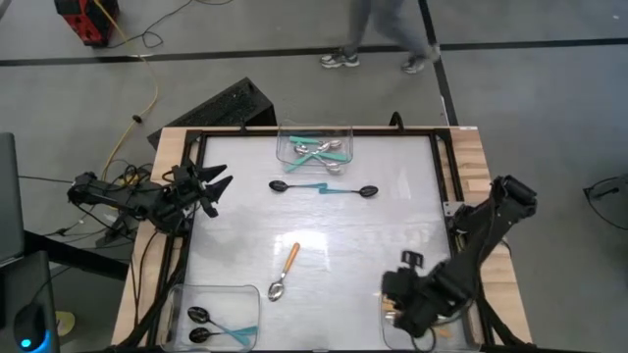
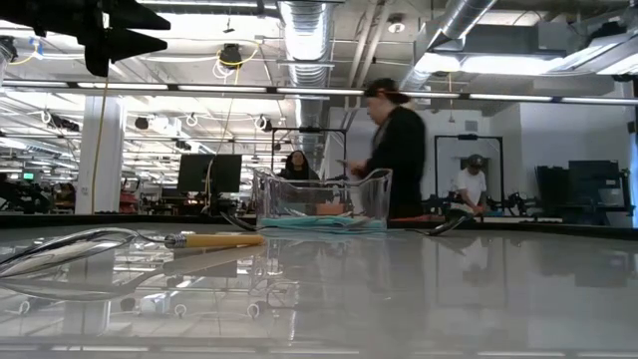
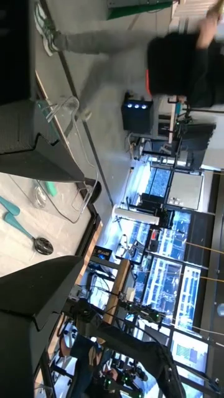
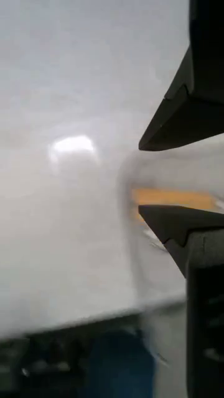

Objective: Sort silverware by color (type)
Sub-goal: Put the orange spoon into the bottom right transparent bin

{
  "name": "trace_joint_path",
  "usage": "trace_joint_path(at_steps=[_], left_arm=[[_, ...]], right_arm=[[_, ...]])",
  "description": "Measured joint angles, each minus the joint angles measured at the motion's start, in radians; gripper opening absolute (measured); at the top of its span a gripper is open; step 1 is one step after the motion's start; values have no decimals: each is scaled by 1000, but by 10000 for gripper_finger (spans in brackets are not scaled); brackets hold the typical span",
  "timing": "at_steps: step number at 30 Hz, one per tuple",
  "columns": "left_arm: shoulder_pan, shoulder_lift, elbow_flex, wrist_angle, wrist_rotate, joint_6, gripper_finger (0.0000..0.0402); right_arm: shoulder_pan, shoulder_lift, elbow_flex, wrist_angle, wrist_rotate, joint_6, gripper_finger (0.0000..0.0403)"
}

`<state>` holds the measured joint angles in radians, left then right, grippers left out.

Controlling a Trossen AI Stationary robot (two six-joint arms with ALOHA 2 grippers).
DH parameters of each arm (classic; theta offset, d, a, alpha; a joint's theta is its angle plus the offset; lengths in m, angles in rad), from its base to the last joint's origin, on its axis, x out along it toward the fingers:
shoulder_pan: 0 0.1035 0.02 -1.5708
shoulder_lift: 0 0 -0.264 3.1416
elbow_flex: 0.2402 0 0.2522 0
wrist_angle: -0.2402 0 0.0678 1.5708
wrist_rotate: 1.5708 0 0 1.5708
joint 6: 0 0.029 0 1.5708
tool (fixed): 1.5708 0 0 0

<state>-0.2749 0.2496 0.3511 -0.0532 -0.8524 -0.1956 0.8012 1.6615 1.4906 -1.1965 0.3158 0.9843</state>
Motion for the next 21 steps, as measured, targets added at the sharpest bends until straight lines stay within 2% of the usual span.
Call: trace_joint_path(at_steps=[6, 10, 17, 21], left_arm=[[0, 0, 0, 0, 0, 0, 190], [0, 0, 0, 0, 0, 0, 190], [0, 0, 0, 0, 0, -6, 190], [0, 0, 0, 0, 15, -9, 190]], right_arm=[[-138, 0, 12, 42, 275, -285, 175], [-250, 0, 12, 173, 374, -472, 175], [-455, 11, 12, 631, 358, -855, 175], [-549, 66, 13, 917, 200, -1027, 175]])
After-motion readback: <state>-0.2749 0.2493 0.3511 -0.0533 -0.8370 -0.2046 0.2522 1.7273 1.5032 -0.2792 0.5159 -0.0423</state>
